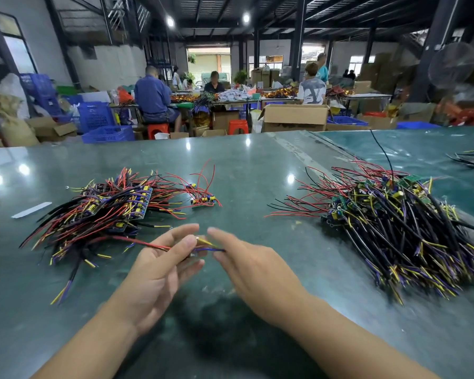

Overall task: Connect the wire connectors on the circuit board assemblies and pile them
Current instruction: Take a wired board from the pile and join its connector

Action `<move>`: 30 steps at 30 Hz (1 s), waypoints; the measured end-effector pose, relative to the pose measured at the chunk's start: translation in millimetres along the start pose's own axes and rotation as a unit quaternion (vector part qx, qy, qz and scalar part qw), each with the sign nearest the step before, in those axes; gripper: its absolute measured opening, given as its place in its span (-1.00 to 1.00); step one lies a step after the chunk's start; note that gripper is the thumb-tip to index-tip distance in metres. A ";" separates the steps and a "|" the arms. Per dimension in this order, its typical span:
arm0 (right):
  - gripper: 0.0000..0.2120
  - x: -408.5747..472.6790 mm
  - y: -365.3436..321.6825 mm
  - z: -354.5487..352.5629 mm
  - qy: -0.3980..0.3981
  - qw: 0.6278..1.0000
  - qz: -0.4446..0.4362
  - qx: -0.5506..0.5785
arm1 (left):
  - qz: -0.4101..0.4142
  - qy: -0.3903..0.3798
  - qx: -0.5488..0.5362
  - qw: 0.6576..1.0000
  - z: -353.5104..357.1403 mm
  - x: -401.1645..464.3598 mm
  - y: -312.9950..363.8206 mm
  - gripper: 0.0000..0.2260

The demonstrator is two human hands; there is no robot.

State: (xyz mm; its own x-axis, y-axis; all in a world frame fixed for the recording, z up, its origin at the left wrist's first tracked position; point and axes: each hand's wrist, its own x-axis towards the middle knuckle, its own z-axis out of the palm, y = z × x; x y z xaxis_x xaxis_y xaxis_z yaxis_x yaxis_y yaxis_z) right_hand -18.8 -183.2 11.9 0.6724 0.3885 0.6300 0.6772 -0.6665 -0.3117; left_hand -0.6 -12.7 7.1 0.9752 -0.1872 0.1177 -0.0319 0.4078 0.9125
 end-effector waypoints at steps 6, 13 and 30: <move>-0.75 7.6 36.8 -48.4 0.285 0.956 0.062 -0.044 | -0.018 0.004 0.015 1.000 -6.4 1.0 3.0 -0.54; -0.68 -12.9 102.8 -110.2 0.257 0.850 0.400 -0.227 | -0.029 -0.013 0.005 0.999 -9.4 0.7 1.8 -0.65; -0.78 -9.3 64.2 0.7 0.029 0.996 0.053 0.059 | 0.161 0.271 0.432 0.845 -46.7 30.6 -11.8 -0.68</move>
State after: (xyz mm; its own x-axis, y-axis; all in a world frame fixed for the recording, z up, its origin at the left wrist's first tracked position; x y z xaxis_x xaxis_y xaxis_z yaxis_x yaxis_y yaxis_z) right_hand 18.6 -229.2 -14.5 0.7262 0.2805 0.6276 0.6357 -0.6217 -0.4576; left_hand 39.9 18.5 -18.4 0.8351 0.3405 0.4320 -0.2347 -0.4897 0.8397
